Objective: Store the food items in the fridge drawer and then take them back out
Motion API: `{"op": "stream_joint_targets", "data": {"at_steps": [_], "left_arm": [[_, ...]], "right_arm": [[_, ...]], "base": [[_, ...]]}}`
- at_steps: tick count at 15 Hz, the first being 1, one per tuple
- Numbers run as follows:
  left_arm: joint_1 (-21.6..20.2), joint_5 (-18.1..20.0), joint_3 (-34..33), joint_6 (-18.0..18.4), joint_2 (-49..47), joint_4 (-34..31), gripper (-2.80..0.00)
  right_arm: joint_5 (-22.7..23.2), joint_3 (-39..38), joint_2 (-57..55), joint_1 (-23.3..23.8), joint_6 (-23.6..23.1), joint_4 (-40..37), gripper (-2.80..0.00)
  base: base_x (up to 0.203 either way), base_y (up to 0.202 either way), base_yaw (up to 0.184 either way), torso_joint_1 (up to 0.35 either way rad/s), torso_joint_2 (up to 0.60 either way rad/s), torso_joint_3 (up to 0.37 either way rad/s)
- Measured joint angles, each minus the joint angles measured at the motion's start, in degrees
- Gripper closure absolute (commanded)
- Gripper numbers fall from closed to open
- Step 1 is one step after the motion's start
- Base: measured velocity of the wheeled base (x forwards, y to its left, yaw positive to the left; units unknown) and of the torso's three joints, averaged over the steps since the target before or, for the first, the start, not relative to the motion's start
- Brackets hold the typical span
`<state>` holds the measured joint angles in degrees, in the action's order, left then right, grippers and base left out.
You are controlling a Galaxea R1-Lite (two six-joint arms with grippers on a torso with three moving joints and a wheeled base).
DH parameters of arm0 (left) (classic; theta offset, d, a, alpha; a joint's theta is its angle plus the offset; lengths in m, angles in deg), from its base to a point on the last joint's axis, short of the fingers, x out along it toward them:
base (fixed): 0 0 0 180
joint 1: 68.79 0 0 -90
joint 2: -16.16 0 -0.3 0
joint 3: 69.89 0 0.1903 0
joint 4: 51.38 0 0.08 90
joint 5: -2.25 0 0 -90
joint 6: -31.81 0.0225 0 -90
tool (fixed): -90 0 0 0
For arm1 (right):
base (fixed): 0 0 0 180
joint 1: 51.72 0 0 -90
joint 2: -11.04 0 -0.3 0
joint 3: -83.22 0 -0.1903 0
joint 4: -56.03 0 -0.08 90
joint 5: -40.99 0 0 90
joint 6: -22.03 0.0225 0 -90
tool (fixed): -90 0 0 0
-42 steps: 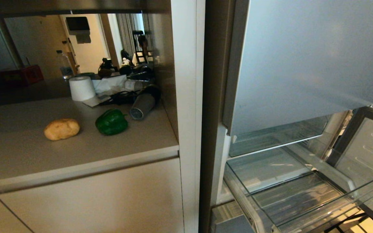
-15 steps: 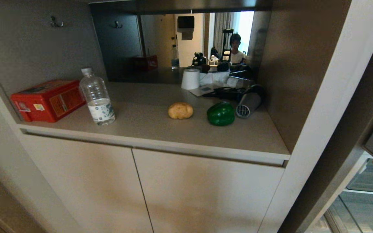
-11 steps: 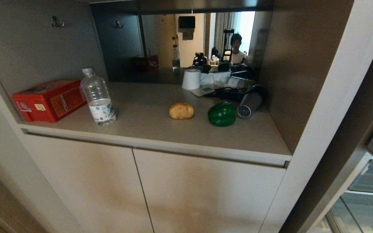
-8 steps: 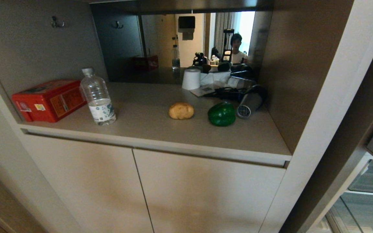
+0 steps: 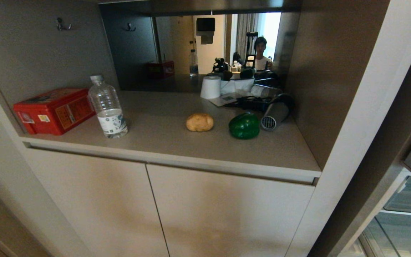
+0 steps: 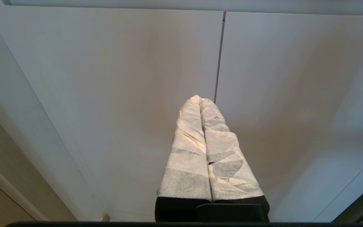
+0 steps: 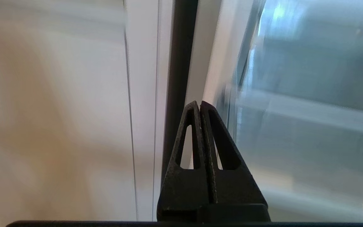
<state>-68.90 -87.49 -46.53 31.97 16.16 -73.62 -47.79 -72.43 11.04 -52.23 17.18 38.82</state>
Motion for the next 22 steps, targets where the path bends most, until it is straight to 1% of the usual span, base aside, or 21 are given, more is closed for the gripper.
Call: {"op": "stream_joint_targets", "data": {"at_steps": [1,3,5,7,8,9,11,13,14,17,18,20,22], "left_arm": [[0.0,0.0,0.0,0.0,0.0,0.0,0.0],[0.0,0.0,0.0,0.0,0.0,0.0,0.0],[0.0,0.0,0.0,0.0,0.0,0.0,0.0],[0.0,0.0,0.0,0.0,0.0,0.0,0.0],[0.0,0.0,0.0,0.0,0.0,0.0,0.0],[0.0,0.0,0.0,0.0,0.0,0.0,0.0],[0.0,0.0,0.0,0.0,0.0,0.0,0.0],[0.0,0.0,0.0,0.0,0.0,0.0,0.0],[0.0,0.0,0.0,0.0,0.0,0.0,0.0],[0.0,0.0,0.0,0.0,0.0,0.0,0.0],[0.0,0.0,0.0,0.0,0.0,0.0,0.0],[0.0,0.0,0.0,0.0,0.0,0.0,0.0],[0.0,0.0,0.0,0.0,0.0,0.0,0.0]], "right_arm": [[1.5,2.2,-0.1,0.0,-0.1,0.3,0.0],[4.6,9.2,-1.7,0.0,0.0,-2.3,0.0],[9.3,15.6,-5.9,-0.4,0.4,-3.9,0.0],[14.0,20.2,-11.0,-3.0,1.2,-4.5,0.0],[14.4,21.5,-12.8,-4.8,1.2,-4.6,0.0],[13.1,21.8,-13.7,-6.0,1.2,-4.6,0.0],[8.5,20.8,-14.7,-6.9,1.7,-4.7,0.0],[3.9,19.3,-15.1,-7.1,3.6,-2.5,0.0],[3.6,18.9,-15.2,-6.4,3.8,-1.4,0.0],[7.7,17.7,-15.0,-2.1,4.0,-1.3,0.0],[7.8,16.5,-14.4,-1.7,3.9,-1.3,0.0],[6.0,14.9,-13.8,-1.3,4.0,-1.3,0.0],[5.9,13.9,-13.2,-1.1,4.0,-1.3,0.0]], "base": [[0.0,0.0,0.0,0.0,0.0,0.0],[0.0,0.0,0.0,0.0,0.0,0.0],[0.0,0.0,0.0,0.0,0.0,0.0],[0.0,0.0,0.0,0.0,0.0,0.0],[0.0,0.0,0.0,0.0,0.0,0.0],[0.0,0.0,0.0,0.0,0.0,0.0],[0.0,0.0,0.0,0.0,0.0,0.0],[0.0,0.0,0.0,0.0,0.0,0.0],[0.0,0.0,0.0,0.0,0.0,0.0],[0.0,0.0,0.0,0.0,0.0,0.0],[0.0,0.0,0.0,0.0,0.0,0.0],[0.0,0.0,0.0,0.0,0.0,0.0],[0.0,0.0,0.0,0.0,0.0,0.0]]}}
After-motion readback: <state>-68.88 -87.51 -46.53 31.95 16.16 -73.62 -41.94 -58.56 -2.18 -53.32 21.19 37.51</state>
